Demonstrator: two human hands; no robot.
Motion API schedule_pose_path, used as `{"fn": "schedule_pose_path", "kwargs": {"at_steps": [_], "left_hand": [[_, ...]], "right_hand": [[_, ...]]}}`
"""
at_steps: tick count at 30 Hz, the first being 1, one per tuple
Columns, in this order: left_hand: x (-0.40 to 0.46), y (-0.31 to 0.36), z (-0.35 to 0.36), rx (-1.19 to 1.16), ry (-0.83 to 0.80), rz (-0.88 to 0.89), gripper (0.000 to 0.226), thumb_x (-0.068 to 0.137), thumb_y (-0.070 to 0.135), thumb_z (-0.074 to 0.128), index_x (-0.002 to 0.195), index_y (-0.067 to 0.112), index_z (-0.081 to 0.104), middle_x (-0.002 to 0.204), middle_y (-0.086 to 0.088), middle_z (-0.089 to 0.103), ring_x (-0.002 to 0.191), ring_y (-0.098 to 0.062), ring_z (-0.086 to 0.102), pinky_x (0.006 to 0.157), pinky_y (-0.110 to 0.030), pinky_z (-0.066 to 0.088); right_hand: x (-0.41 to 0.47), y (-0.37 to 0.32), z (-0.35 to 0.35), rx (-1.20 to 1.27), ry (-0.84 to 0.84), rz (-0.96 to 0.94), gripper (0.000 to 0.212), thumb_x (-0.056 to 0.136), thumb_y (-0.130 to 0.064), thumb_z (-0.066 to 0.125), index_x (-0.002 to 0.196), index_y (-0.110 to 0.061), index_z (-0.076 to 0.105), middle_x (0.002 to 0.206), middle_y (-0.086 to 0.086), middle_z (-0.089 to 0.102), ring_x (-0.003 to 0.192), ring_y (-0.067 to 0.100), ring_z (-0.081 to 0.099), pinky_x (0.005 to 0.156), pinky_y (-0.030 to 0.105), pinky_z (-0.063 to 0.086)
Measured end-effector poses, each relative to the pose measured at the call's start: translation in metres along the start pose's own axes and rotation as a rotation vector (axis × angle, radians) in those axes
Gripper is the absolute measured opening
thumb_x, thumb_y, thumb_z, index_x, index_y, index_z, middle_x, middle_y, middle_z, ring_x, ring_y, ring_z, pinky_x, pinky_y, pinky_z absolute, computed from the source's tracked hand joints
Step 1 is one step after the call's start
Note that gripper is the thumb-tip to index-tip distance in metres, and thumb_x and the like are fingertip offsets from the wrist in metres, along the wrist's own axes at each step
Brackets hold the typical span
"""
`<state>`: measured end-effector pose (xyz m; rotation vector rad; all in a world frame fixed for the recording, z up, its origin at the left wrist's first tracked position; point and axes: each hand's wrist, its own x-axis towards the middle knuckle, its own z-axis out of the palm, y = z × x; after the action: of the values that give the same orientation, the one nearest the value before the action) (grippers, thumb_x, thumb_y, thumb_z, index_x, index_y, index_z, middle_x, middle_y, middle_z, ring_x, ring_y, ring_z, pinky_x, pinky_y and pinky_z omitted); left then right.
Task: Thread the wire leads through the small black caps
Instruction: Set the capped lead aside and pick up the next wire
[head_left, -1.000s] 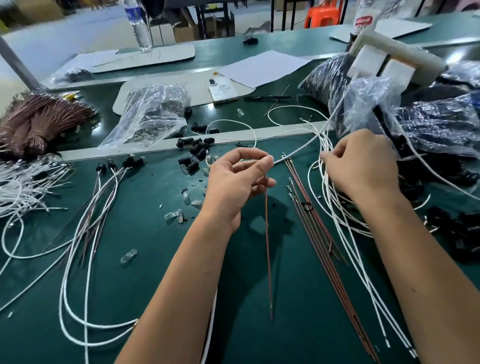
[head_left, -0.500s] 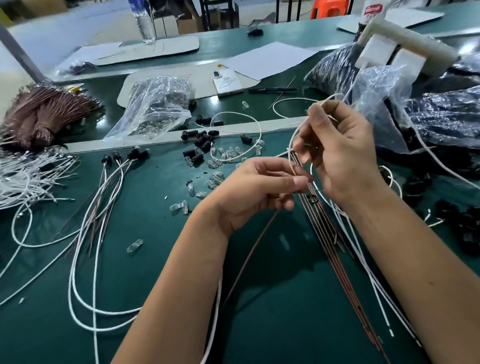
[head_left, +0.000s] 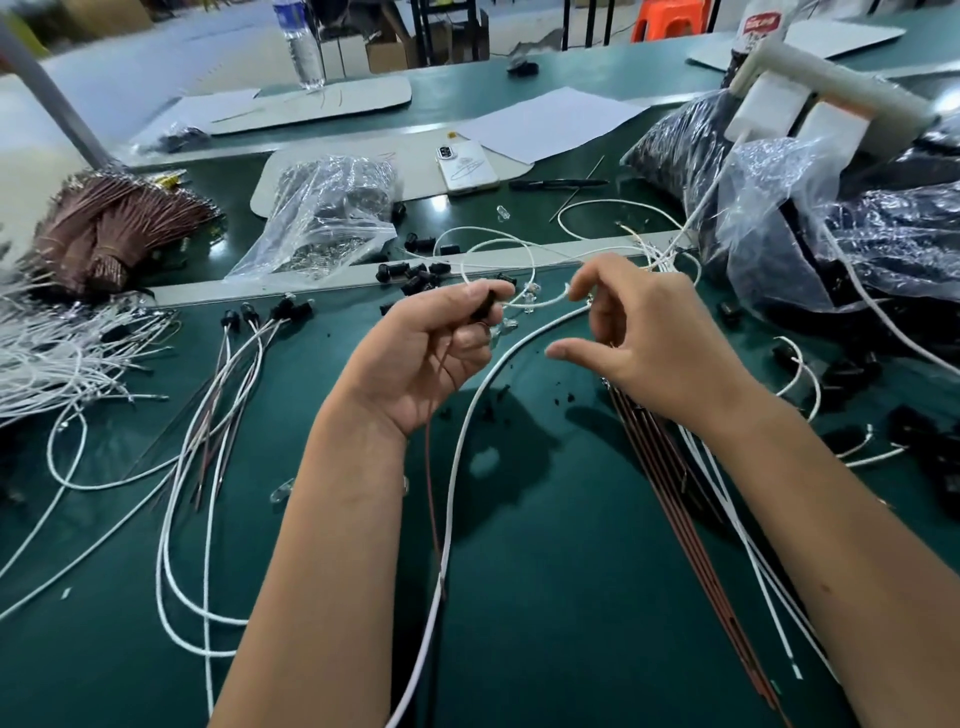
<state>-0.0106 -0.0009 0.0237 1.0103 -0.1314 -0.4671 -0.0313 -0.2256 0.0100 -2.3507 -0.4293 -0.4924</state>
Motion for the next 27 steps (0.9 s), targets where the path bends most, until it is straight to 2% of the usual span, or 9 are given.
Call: {"fn": "schedule_pose_path", "kwargs": {"at_steps": [3, 6, 9, 11, 13, 14, 16, 20, 27], "left_hand": [[-0.001, 0.001, 0.001, 0.034, -0.014, -0.021, 0.025, 0.083, 0.015, 0.058, 0.087, 0.003, 0.079, 0.075, -0.004, 0.061, 0.047, 0.0, 0.043, 0.051, -0.011, 0.04], [0.0, 0.0, 0.0, 0.019, -0.028, -0.034, 0.024, 0.083, 0.015, 0.059, 0.089, 0.003, 0.079, 0.076, -0.004, 0.062, 0.047, 0.0, 0.043, 0.051, -0.011, 0.039], [0.001, -0.001, -0.001, 0.021, -0.009, 0.007, 0.021, 0.082, 0.015, 0.067, 0.096, 0.004, 0.078, 0.08, -0.004, 0.063, 0.051, -0.003, 0.045, 0.052, -0.013, 0.043], [0.001, -0.001, -0.001, 0.086, 0.04, 0.05, 0.022, 0.081, 0.015, 0.071, 0.1, 0.007, 0.078, 0.082, -0.004, 0.067, 0.053, -0.005, 0.049, 0.055, -0.014, 0.046], [0.001, -0.003, 0.0, 0.192, 0.088, 0.064, 0.026, 0.075, 0.015, 0.078, 0.101, 0.012, 0.078, 0.084, -0.005, 0.07, 0.054, -0.008, 0.053, 0.056, -0.015, 0.048], [0.001, -0.003, 0.0, 0.25, 0.105, 0.059, 0.026, 0.073, 0.013, 0.082, 0.098, 0.013, 0.077, 0.085, -0.007, 0.071, 0.055, -0.01, 0.055, 0.056, -0.016, 0.049], [0.0, -0.005, 0.003, 0.367, 0.115, 0.049, 0.023, 0.069, 0.01, 0.086, 0.089, 0.016, 0.076, 0.086, -0.008, 0.071, 0.056, -0.012, 0.059, 0.056, -0.017, 0.05], [-0.001, -0.009, 0.008, 0.497, 0.066, 0.083, 0.021, 0.068, 0.008, 0.085, 0.082, 0.021, 0.074, 0.087, -0.007, 0.073, 0.063, -0.014, 0.063, 0.063, -0.021, 0.051], [-0.002, -0.012, 0.012, 0.532, -0.017, 0.167, 0.029, 0.07, -0.005, 0.085, 0.088, 0.015, 0.074, 0.087, -0.005, 0.073, 0.074, -0.015, 0.066, 0.072, -0.022, 0.054]], "right_hand": [[0.002, -0.001, -0.001, -0.023, 0.089, -0.038, 0.036, 0.082, -0.037, 0.086, 0.106, -0.019, 0.066, 0.069, -0.006, 0.06, 0.062, 0.01, 0.055, 0.065, 0.033, 0.049], [0.003, -0.001, -0.002, -0.051, 0.028, -0.127, 0.015, 0.091, -0.027, 0.08, 0.1, -0.014, 0.08, 0.075, -0.001, 0.063, 0.068, 0.015, 0.057, 0.068, 0.037, 0.05], [0.003, -0.001, 0.0, -0.01, 0.005, -0.088, 0.01, 0.092, -0.024, 0.079, 0.094, -0.015, 0.083, 0.074, 0.003, 0.064, 0.066, 0.019, 0.059, 0.064, 0.034, 0.047], [0.003, -0.003, 0.002, 0.207, 0.022, 0.063, 0.006, 0.091, -0.02, 0.079, 0.089, -0.016, 0.083, 0.067, 0.004, 0.067, 0.056, 0.015, 0.06, 0.056, 0.026, 0.047], [0.004, -0.006, 0.001, 0.629, 0.061, 0.278, 0.004, 0.09, -0.013, 0.079, 0.089, -0.01, 0.08, 0.065, 0.005, 0.07, 0.05, 0.013, 0.061, 0.047, 0.021, 0.048], [0.004, -0.006, -0.001, 0.826, 0.082, 0.363, 0.007, 0.087, -0.013, 0.08, 0.09, -0.007, 0.079, 0.066, 0.006, 0.07, 0.052, 0.012, 0.062, 0.047, 0.019, 0.049], [0.005, -0.006, -0.006, 1.033, 0.11, 0.435, 0.017, 0.079, -0.017, 0.08, 0.091, -0.006, 0.075, 0.071, 0.007, 0.072, 0.057, 0.012, 0.064, 0.049, 0.017, 0.05], [0.004, -0.009, -0.008, 1.016, 0.101, 0.353, 0.016, 0.079, -0.019, 0.08, 0.089, -0.008, 0.073, 0.075, 0.01, 0.073, 0.056, 0.015, 0.063, 0.048, 0.02, 0.049], [0.002, -0.017, -0.004, 0.899, 0.05, 0.235, 0.016, 0.083, -0.021, 0.078, 0.084, -0.006, 0.074, 0.072, 0.011, 0.073, 0.051, 0.018, 0.062, 0.044, 0.023, 0.049]]}}
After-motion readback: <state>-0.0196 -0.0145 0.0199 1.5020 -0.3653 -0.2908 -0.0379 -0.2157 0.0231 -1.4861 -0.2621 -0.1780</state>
